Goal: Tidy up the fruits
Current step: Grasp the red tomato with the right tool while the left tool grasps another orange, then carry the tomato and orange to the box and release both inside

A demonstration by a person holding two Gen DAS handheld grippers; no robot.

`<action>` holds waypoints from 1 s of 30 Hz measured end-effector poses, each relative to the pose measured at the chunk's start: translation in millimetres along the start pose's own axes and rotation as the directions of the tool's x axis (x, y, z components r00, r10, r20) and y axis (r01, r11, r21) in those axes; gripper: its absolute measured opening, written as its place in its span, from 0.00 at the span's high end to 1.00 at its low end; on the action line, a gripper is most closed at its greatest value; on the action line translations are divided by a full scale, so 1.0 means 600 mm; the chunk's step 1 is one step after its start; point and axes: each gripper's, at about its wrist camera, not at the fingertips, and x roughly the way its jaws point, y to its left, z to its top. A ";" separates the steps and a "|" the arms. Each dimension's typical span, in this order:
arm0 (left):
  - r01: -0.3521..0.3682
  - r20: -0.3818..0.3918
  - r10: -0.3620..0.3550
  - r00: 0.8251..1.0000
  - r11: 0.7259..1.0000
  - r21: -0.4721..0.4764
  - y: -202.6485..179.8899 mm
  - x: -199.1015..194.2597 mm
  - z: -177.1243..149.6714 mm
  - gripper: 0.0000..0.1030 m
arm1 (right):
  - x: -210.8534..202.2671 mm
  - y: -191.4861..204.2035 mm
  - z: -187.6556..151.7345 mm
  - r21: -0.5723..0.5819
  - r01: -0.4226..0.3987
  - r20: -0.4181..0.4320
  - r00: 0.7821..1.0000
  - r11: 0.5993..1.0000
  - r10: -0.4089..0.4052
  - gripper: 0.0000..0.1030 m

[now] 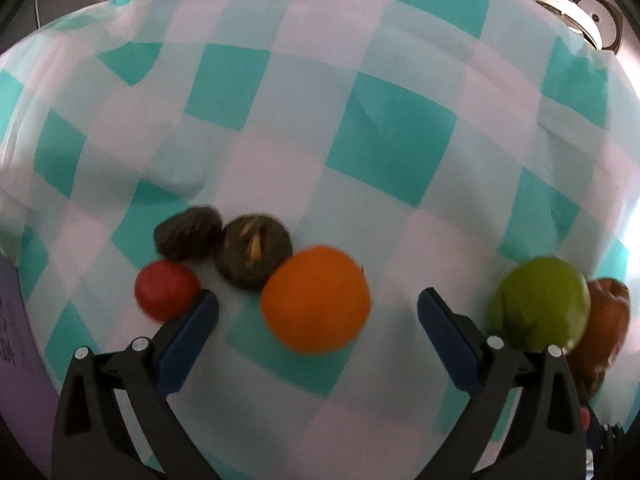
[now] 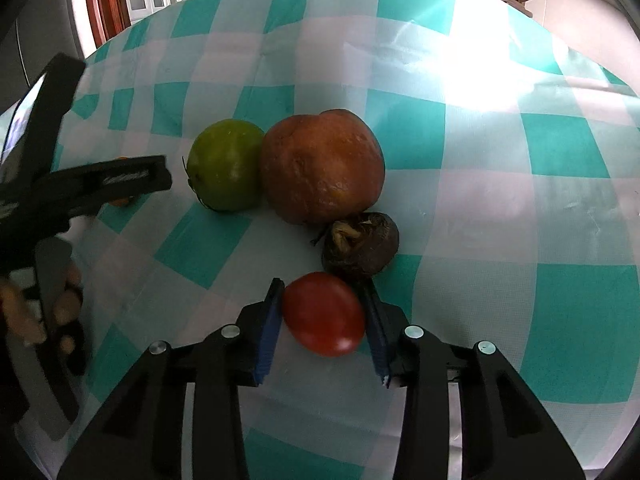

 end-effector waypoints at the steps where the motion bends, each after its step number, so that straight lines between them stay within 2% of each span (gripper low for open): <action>1: -0.011 0.007 0.011 1.000 1.000 0.008 -0.004 0.002 0.003 0.13 | -0.002 -0.001 -0.002 0.000 0.000 0.000 1.000 1.000 0.000 0.62; 2: -0.041 0.020 0.040 0.999 0.999 0.020 -0.007 0.003 0.003 0.32 | 0.007 0.003 0.011 -0.001 0.001 -0.002 1.000 1.000 -0.001 0.62; 3: -0.054 0.037 0.053 0.998 0.998 0.025 -0.007 0.001 0.003 0.42 | 0.010 0.006 0.009 -0.001 0.001 -0.002 1.000 1.000 -0.001 0.62; 4: -0.045 0.049 0.044 0.998 0.999 0.027 -0.007 -0.001 0.001 0.57 | 0.010 0.005 0.009 -0.001 0.001 -0.002 1.000 1.000 -0.001 0.62; 10: 0.012 0.008 -0.013 1.000 0.998 0.064 0.003 -0.027 -0.035 0.58 | 0.019 -0.002 0.016 -0.008 0.009 -0.003 1.000 1.000 -0.009 0.62; 16: 0.094 -0.055 -0.089 0.994 0.992 0.087 0.018 -0.087 -0.087 0.58 | 0.029 0.025 0.024 -0.022 0.033 -0.006 0.999 0.999 -0.033 0.65; 19: 0.141 -0.051 -0.136 0.989 0.982 0.122 0.021 -0.134 -0.094 0.58 | 0.016 0.029 0.033 0.044 0.019 -0.064 0.998 0.999 -0.016 0.65; 21: 0.159 -0.018 -0.159 0.987 0.975 0.156 0.014 -0.175 -0.079 0.58 | -0.025 0.035 0.042 0.083 0.000 -0.048 0.999 0.997 0.004 0.65; 24: 0.175 0.030 -0.183 0.983 0.968 0.177 0.022 -0.257 -0.075 0.58 | -0.092 0.054 0.057 0.067 -0.038 -0.014 0.999 0.997 0.039 0.65; 26: 0.174 0.062 -0.189 0.980 0.966 0.191 0.030 -0.335 -0.058 0.58 | -0.156 0.063 0.076 0.058 -0.065 0.019 0.998 0.996 0.064 0.65; 30: 0.173 0.097 -0.197 0.976 0.962 0.209 0.071 -0.471 -0.056 0.58 | -0.275 0.074 0.108 0.055 -0.112 0.076 0.991 0.992 0.108 0.65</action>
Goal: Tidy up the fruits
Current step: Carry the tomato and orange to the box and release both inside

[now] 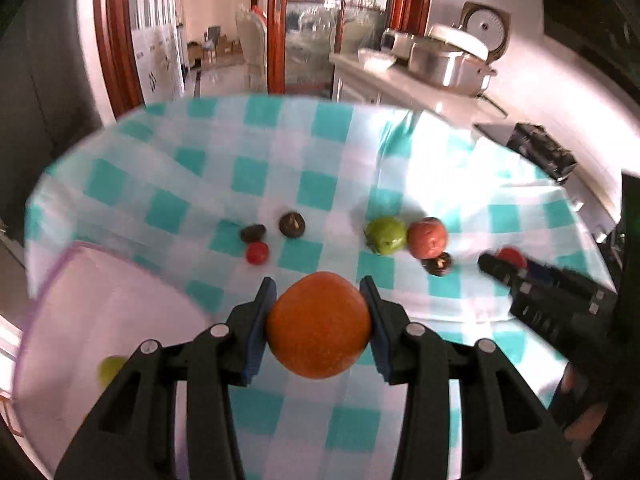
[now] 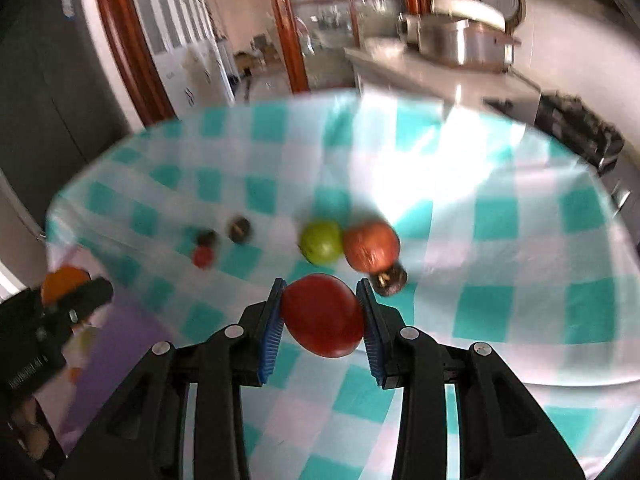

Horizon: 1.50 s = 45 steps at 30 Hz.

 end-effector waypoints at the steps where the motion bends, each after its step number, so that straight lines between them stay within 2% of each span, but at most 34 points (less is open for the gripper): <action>1: 0.005 0.003 -0.005 1.000 1.000 0.005 0.005 -0.040 0.005 0.58 | -0.022 0.009 0.006 -0.017 -0.012 0.011 1.000 1.000 0.012 0.65; 4: -0.005 0.030 0.004 1.000 0.999 0.039 0.012 -0.133 -0.015 0.58 | -0.115 0.047 0.017 -0.097 -0.033 0.042 0.998 0.995 0.037 0.65; 7: -0.012 0.050 0.010 0.999 0.999 0.049 0.023 -0.199 -0.035 0.58 | -0.195 0.071 0.017 -0.163 -0.052 0.067 0.996 0.985 0.064 0.65; 10: -0.027 0.081 0.022 0.996 0.998 0.055 0.041 -0.268 -0.064 0.58 | -0.286 0.103 -0.001 -0.243 -0.070 0.090 0.991 0.968 0.094 0.65; 16: -0.043 0.143 0.037 0.989 0.998 0.042 0.088 -0.373 -0.101 0.58 | -0.414 0.138 -0.034 -0.330 -0.084 0.150 0.979 0.940 0.140 0.65; 20: -0.060 0.180 0.056 0.982 0.998 0.016 0.129 -0.434 -0.132 0.58 | -0.461 0.160 -0.060 -0.381 -0.064 0.185 0.972 0.923 0.143 0.65; 25: -0.080 0.196 0.084 0.977 0.996 -0.028 0.182 -0.477 -0.177 0.58 | -0.487 0.181 -0.091 -0.408 -0.032 0.216 0.968 0.912 0.131 0.65; 29: -0.090 0.180 0.107 0.978 0.991 -0.100 0.234 -0.479 -0.214 0.58 | -0.483 0.188 -0.113 -0.404 -0.029 0.207 0.971 0.914 0.123 0.65; 35: -0.096 0.114 0.117 0.987 0.979 -0.177 0.298 -0.450 -0.252 0.58 | -0.445 0.207 -0.127 -0.401 -0.043 0.150 0.982 0.915 0.111 0.65; 42: -0.105 0.044 0.116 0.992 0.973 -0.204 0.326 -0.402 -0.267 0.58 | -0.374 0.246 -0.117 -0.453 -0.082 0.058 0.991 0.888 0.121 0.65; 45: -0.115 -0.001 0.117 0.993 0.966 -0.232 0.337 -0.365 -0.271 0.58 | -0.321 0.277 -0.105 -0.498 -0.119 -0.008 0.991 0.859 0.132 0.65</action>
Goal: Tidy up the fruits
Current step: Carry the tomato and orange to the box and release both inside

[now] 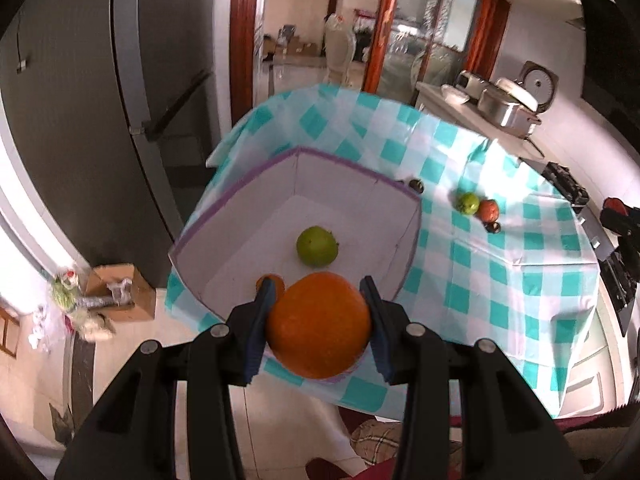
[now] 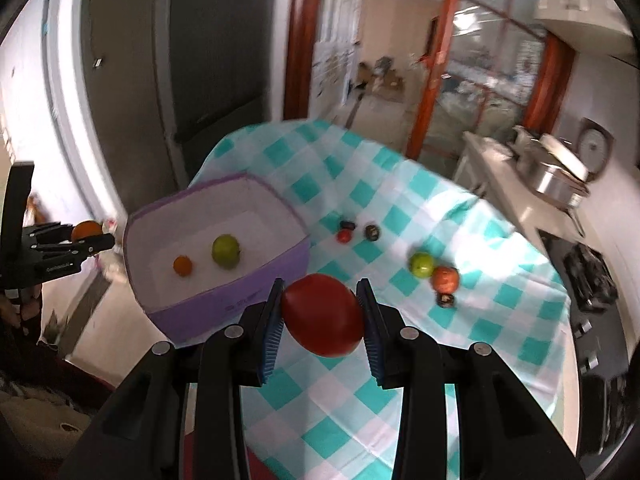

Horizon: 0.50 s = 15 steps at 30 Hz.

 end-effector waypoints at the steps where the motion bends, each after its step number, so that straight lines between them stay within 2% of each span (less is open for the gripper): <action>1: -0.003 -0.014 0.003 1.000 1.000 -0.014 0.001 0.011 0.000 0.58 | 0.029 0.007 0.010 -0.020 -0.026 -0.025 0.999 0.999 0.025 0.65; 6: -0.042 -0.108 0.033 0.994 0.996 -0.084 0.010 0.083 -0.011 0.58 | 0.158 0.043 0.053 -0.079 -0.137 -0.125 0.984 0.987 0.126 0.65; 10: -0.086 -0.196 0.056 0.979 0.986 -0.144 0.021 0.147 -0.016 0.58 | 0.287 0.091 0.096 -0.134 -0.234 -0.191 0.960 0.963 0.207 0.65; 15: -0.116 -0.283 0.064 0.957 0.979 -0.170 0.025 0.233 -0.007 0.58 | 0.437 0.135 0.128 -0.140 -0.278 -0.278 0.932 0.950 0.232 0.65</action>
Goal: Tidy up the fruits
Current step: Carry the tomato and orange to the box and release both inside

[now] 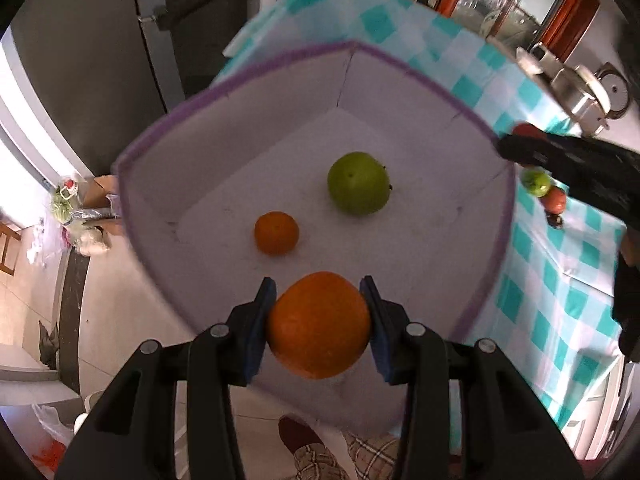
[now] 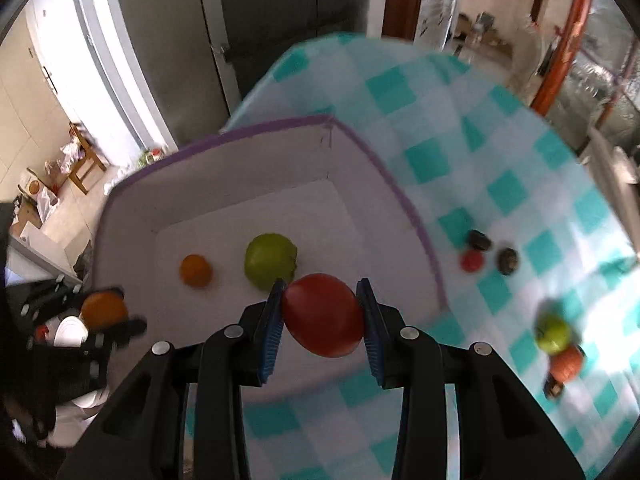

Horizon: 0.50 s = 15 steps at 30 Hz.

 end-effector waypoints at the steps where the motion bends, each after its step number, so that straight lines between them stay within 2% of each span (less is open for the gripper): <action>1: -0.002 -0.015 0.002 1.000 1.000 0.004 -0.003 0.015 0.006 0.58 | 0.025 -0.002 0.010 -0.002 -0.005 -0.024 1.000 1.000 0.005 0.65; 4: -0.009 -0.062 0.010 0.998 1.000 0.010 -0.012 0.067 0.028 0.58 | 0.119 -0.002 0.037 -0.065 -0.001 -0.148 0.989 0.998 -0.009 0.65; 7: -0.037 -0.116 0.040 0.992 0.999 0.025 -0.022 0.116 0.051 0.58 | 0.187 0.005 0.049 -0.122 -0.011 -0.266 0.964 0.992 -0.022 0.65; 9: -0.018 -0.148 0.021 0.989 1.000 0.021 -0.026 0.128 0.070 0.58 | 0.229 0.013 0.058 -0.169 -0.013 -0.316 0.948 0.986 -0.042 0.65; 10: -0.029 -0.162 0.035 0.986 0.999 0.043 -0.029 0.133 0.074 0.58 | 0.242 0.016 0.061 -0.186 -0.009 -0.336 0.940 0.983 -0.055 0.65; 11: -0.058 -0.191 0.070 0.979 0.996 0.068 -0.032 0.144 0.077 0.58 | 0.256 0.017 0.066 -0.186 -0.013 -0.362 0.931 0.982 -0.056 0.65; 15: -0.059 -0.294 0.064 0.954 0.998 0.026 -0.016 0.173 0.074 0.57 | 0.278 0.017 0.075 -0.165 -0.039 -0.422 0.906 0.986 -0.035 0.64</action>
